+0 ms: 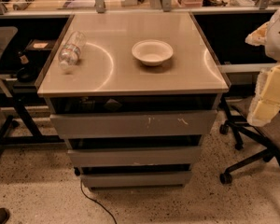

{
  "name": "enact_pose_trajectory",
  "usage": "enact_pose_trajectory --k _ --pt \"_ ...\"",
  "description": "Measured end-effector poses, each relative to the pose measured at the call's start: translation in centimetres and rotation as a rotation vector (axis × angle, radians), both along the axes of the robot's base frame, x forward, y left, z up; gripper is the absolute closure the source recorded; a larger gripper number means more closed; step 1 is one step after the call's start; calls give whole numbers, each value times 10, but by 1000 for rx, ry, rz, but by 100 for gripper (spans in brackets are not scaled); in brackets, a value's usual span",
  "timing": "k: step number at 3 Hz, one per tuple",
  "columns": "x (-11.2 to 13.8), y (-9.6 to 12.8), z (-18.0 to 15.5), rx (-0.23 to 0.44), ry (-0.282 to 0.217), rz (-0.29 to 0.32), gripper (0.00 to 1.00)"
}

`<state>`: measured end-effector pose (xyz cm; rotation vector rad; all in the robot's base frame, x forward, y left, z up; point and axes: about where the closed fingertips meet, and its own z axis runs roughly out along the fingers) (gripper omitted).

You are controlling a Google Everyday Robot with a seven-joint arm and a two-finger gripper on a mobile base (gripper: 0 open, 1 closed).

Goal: Open bottom drawer

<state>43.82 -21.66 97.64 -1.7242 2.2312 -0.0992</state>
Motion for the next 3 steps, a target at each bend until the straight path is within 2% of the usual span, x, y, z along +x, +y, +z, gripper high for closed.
enact_pose_trajectory --k 1,2,3 --pt "-3 3 -7 6 -7 2 0" --pt "-17 24 -35 53 -16 14 0" --pt "-27 55 -100 103 30 32 0"
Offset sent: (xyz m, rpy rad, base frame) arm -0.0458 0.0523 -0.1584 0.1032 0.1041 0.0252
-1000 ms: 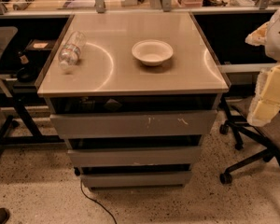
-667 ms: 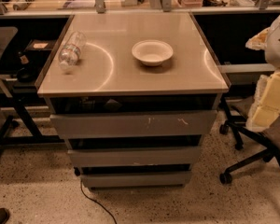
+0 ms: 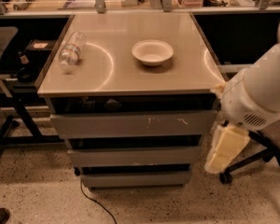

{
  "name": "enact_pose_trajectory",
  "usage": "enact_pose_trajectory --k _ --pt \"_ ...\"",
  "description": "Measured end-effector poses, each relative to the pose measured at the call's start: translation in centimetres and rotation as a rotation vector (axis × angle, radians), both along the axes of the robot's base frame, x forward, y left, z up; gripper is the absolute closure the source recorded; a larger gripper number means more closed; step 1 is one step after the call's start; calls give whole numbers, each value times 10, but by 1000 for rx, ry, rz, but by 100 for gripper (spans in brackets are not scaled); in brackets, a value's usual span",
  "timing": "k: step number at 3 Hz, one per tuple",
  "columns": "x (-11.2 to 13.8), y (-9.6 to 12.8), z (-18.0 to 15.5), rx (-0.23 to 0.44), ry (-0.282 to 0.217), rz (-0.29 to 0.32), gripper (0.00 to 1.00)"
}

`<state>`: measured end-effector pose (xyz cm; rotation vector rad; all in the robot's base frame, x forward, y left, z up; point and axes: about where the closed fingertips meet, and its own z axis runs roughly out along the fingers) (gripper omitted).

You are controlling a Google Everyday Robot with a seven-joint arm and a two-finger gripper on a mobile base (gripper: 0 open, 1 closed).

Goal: Open bottom drawer

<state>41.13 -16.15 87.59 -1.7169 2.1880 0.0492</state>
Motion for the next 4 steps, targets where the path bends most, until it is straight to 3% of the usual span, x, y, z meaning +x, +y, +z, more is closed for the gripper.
enact_pose_trajectory --k 1,2,3,4 --pt "-13 29 -66 18 72 17 0" --pt "-13 29 -66 18 72 17 0" --pt "-32 42 -109 61 144 23 0" --pt "-54 63 -181 105 236 23 0"
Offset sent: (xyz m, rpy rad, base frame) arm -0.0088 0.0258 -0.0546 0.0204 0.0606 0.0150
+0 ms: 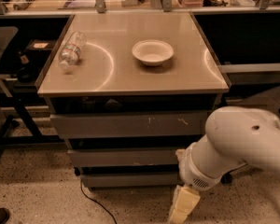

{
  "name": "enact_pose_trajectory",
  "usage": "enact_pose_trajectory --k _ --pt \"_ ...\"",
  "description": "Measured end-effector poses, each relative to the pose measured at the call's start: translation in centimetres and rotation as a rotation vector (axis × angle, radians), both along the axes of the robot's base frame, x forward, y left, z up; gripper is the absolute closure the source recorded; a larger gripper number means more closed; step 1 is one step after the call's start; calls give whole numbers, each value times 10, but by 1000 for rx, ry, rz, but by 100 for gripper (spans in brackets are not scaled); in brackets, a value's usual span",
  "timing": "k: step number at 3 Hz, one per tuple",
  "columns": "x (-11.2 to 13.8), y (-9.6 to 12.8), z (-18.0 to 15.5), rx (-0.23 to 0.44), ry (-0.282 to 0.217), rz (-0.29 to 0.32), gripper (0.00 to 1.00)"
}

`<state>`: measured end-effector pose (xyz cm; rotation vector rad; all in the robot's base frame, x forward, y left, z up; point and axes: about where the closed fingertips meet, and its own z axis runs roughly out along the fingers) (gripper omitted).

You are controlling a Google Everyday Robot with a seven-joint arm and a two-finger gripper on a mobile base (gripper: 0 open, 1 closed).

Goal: Open bottom drawer

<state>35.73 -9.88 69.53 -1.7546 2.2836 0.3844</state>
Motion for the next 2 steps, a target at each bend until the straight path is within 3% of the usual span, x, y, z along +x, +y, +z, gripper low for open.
enact_pose_trajectory --k 1,2 --pt "-9 15 -60 28 59 -13 0" --pt "-9 15 -60 28 59 -13 0"
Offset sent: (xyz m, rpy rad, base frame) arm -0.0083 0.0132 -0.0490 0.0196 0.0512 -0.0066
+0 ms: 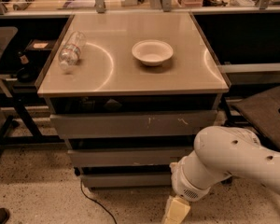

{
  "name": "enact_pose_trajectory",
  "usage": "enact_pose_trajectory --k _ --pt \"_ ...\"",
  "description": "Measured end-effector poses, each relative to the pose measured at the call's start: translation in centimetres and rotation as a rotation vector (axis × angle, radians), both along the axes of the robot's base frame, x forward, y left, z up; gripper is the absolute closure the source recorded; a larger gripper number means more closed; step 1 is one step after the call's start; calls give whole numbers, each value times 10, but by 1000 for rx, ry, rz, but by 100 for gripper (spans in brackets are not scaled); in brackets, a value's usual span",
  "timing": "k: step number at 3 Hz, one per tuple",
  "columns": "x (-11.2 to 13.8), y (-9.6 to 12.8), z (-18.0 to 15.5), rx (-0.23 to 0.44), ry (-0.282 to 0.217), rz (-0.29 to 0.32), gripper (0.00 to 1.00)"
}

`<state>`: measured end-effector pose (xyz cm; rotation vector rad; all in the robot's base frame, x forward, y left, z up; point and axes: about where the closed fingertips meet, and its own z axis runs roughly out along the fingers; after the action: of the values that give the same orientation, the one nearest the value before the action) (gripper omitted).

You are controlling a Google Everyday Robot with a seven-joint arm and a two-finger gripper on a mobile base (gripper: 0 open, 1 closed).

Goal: Open bottom drawer

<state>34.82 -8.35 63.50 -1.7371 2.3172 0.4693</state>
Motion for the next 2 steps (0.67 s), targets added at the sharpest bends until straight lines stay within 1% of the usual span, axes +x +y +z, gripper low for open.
enact_pose_trajectory --k 1,2 --pt "0 5 -26 20 17 -11 0" --pt "13 12 -86 49 39 -50 0"
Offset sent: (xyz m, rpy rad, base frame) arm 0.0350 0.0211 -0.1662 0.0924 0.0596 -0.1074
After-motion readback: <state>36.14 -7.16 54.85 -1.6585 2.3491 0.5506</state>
